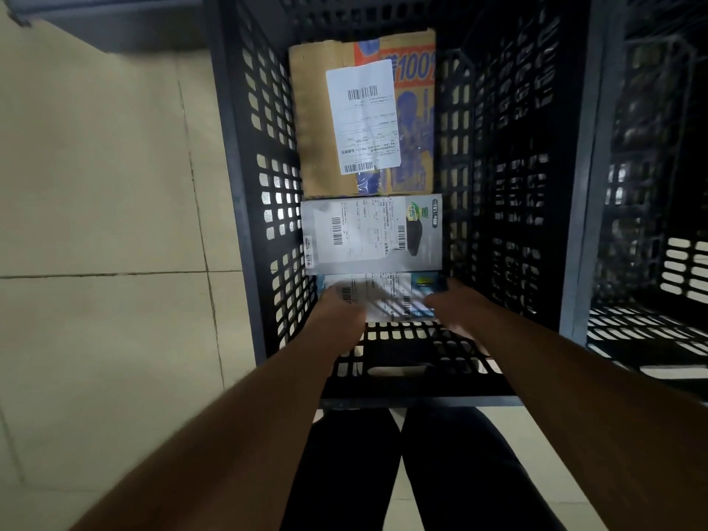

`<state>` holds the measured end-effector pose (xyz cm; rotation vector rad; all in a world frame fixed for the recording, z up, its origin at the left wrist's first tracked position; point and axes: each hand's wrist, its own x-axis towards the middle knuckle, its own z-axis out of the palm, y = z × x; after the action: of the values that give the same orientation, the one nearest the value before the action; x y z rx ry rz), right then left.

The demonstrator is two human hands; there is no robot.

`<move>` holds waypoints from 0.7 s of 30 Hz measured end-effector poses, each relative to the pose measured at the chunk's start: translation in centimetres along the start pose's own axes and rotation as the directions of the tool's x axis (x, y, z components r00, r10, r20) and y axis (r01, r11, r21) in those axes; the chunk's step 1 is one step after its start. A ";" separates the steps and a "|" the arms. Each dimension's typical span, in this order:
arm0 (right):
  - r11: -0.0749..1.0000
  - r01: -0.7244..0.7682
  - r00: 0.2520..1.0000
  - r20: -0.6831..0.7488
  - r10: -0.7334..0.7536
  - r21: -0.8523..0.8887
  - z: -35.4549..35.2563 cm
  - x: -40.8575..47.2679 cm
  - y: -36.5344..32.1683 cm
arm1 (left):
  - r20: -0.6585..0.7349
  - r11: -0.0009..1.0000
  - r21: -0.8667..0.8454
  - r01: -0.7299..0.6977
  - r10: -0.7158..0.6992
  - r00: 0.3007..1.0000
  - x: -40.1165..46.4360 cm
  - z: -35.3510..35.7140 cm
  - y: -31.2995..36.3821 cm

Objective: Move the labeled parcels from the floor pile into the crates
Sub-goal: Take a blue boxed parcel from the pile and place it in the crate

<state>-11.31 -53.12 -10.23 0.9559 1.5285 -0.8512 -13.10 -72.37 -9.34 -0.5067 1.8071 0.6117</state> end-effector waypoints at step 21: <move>0.968 0.226 0.971 -0.102 -0.215 0.111 -4.3 -26.6 1.4 | -0.102 0.986 -0.130 -0.106 0.093 0.990 -25.1 -5.8 9.2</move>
<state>-9.54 -52.08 16.73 0.9328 1.6981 -1.0834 -15.47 -67.82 17.57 -0.5466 1.8985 0.7949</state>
